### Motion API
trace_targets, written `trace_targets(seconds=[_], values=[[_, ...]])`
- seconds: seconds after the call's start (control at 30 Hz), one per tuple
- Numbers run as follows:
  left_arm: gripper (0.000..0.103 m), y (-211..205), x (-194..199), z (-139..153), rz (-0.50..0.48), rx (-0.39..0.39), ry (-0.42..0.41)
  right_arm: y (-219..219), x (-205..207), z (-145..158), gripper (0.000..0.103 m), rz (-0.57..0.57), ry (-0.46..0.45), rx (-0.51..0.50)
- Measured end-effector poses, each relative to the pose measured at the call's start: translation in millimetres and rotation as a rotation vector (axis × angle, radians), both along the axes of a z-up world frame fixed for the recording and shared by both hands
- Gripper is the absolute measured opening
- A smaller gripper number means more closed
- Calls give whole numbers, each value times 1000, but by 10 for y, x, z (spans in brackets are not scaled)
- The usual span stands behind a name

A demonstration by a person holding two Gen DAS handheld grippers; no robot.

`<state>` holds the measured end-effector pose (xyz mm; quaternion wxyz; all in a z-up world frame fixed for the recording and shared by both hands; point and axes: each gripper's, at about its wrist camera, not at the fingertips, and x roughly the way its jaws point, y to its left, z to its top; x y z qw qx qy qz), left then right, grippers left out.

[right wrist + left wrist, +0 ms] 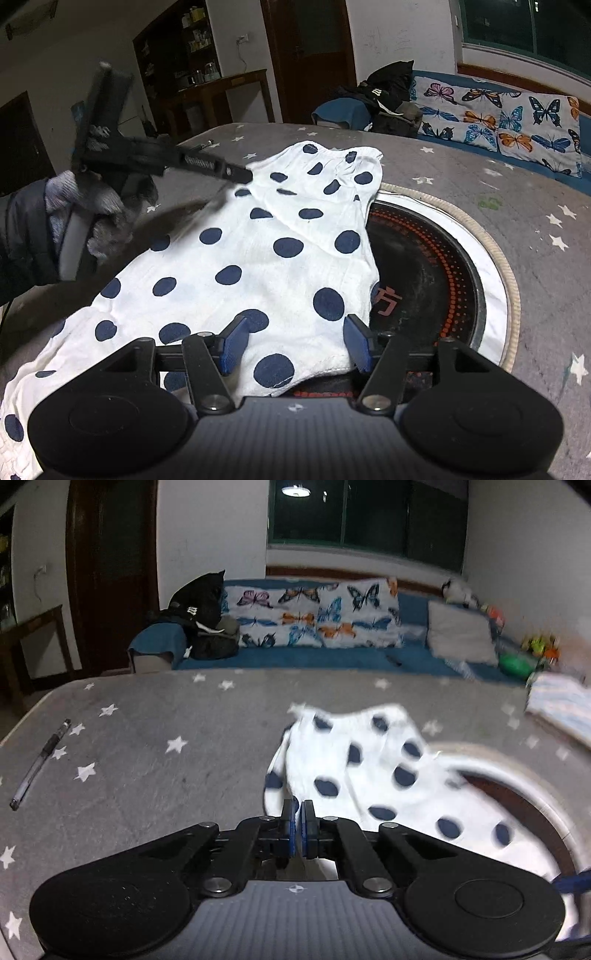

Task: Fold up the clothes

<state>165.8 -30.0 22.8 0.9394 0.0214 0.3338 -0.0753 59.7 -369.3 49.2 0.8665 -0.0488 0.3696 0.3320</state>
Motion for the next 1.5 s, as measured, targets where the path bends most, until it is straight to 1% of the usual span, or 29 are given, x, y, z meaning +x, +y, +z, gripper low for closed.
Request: trace_targets(seconds=[0.07,0.13,0.23,0.37,0.5,0.63,0.77,0.87,0.9,0.93,0.97,1.0,1.03,1.17,1.23,1.33,1.5], values=[[6,-6,-3,-33,-1,7,-7,9,-5,0,60,2,-2,-3],[10,7,8,13,13,6,-6,7,-7,4,60,5,-1,-5],[11,19,14,125,32,-1,-28,1,-3,15,61,10,0,-5],[11,-74,120,238,-1,-33,-52,23,11,20,65,18,5,-6],[11,-202,361,141,-34,-35,-17,28,14,21,66,20,10,1],[11,-228,622,6,-13,-25,18,19,21,17,66,28,14,2],[11,-177,779,-4,17,-44,16,12,31,7,67,35,18,4],[11,-124,814,27,23,-87,21,16,35,13,68,44,19,-1],[13,-112,805,45,19,-98,19,17,37,20,67,48,19,-3],[21,-101,796,64,16,-109,18,16,41,36,67,52,18,-3],[39,-96,769,87,9,-110,7,10,52,65,67,55,17,2],[49,-96,735,108,5,-97,-10,5,67,95,67,58,15,10],[57,-103,703,120,3,-80,-25,2,84,123,67,61,13,15],[58,-90,625,127,-15,-41,-32,31,278,250,67,76,-21,22],[59,-49,593,121,-8,-40,-25,63,491,290,67,69,-25,31],[63,28,540,110,3,-46,-15,114,803,343,67,60,-28,44],[70,124,415,124,9,-57,-17,275,1455,249,66,16,3,47]])
